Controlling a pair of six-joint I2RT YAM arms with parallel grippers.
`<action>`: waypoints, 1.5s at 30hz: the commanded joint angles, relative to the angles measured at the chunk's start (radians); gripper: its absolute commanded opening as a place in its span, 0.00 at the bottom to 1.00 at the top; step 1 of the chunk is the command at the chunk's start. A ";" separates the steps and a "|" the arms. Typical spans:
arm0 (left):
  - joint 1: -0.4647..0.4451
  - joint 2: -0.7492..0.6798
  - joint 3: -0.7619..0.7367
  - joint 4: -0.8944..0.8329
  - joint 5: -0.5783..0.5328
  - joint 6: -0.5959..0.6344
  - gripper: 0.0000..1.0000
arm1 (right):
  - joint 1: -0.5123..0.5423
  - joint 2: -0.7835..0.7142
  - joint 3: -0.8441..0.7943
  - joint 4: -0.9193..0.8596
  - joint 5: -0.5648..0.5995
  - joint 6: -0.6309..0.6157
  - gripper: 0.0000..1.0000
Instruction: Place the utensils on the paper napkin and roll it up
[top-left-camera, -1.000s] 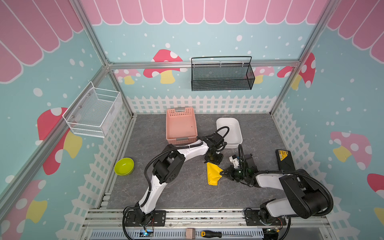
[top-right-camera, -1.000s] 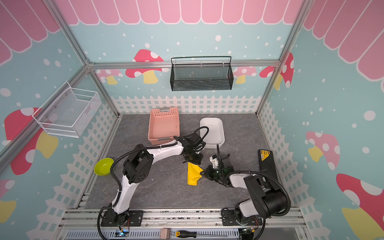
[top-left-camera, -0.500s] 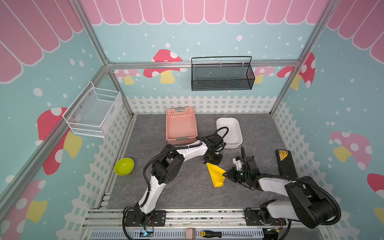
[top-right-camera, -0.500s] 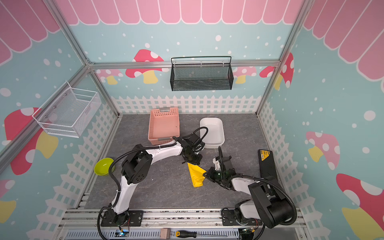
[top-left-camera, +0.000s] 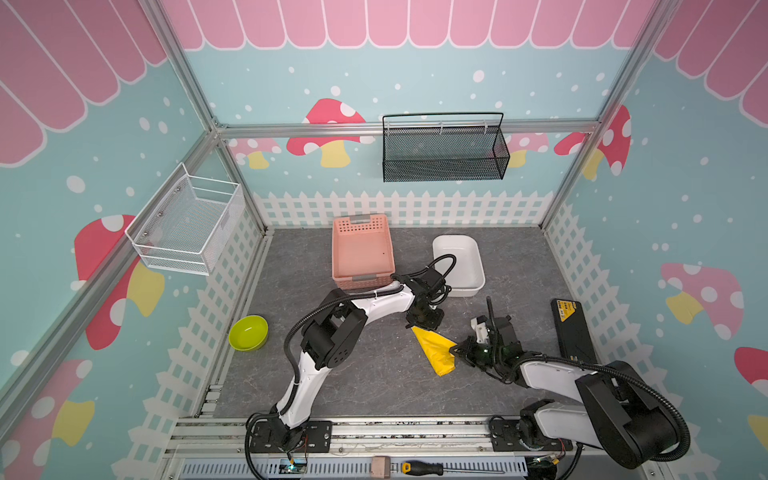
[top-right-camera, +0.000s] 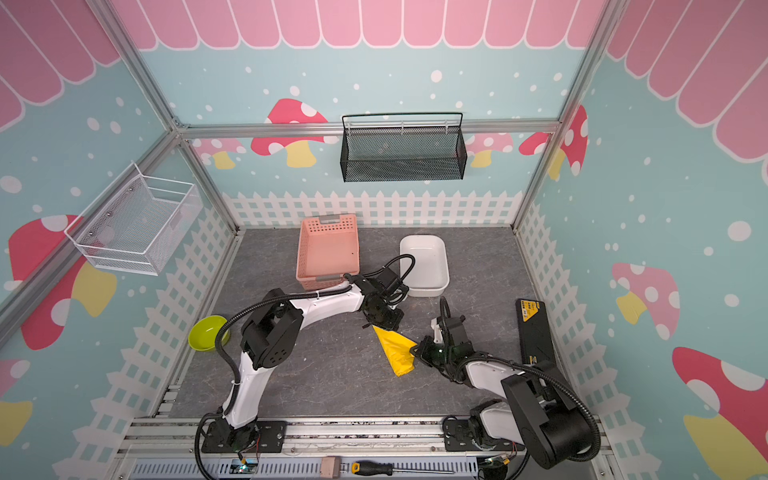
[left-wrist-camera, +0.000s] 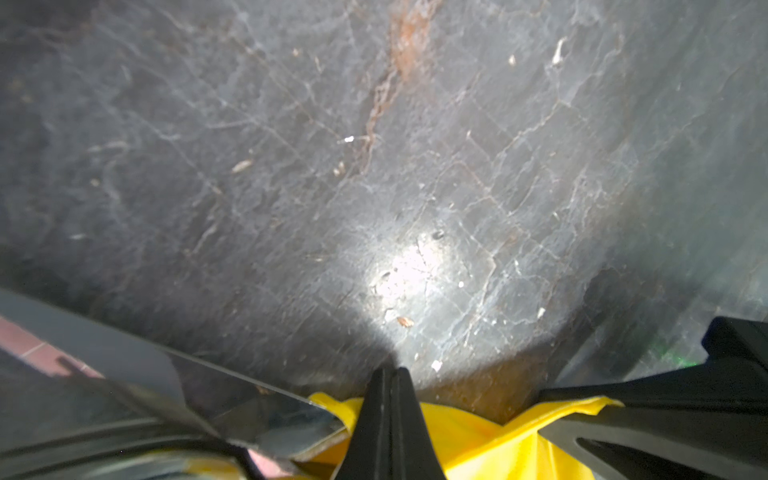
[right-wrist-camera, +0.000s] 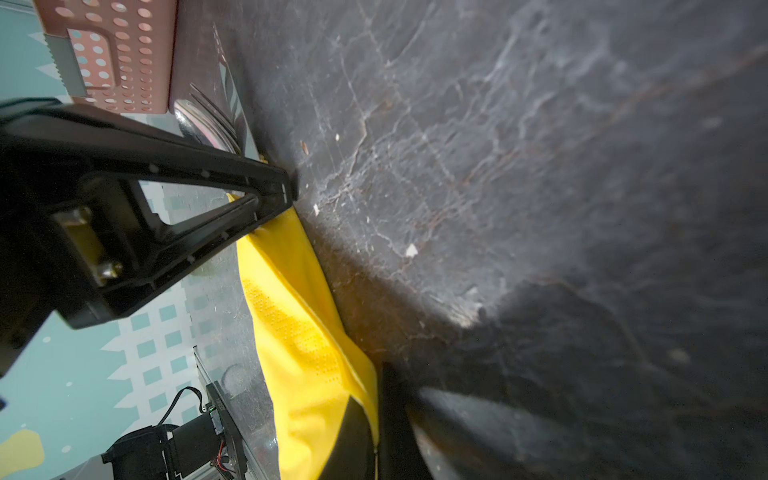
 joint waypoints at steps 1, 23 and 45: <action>0.011 0.005 -0.040 -0.076 -0.070 0.022 0.05 | -0.012 -0.004 -0.028 -0.059 0.057 0.022 0.00; -0.047 -0.178 -0.068 -0.106 0.038 -0.004 0.09 | -0.012 0.055 0.005 -0.059 0.031 -0.029 0.00; -0.064 -0.073 -0.145 -0.017 0.016 -0.034 0.07 | -0.013 0.066 0.137 -0.152 0.060 -0.118 0.00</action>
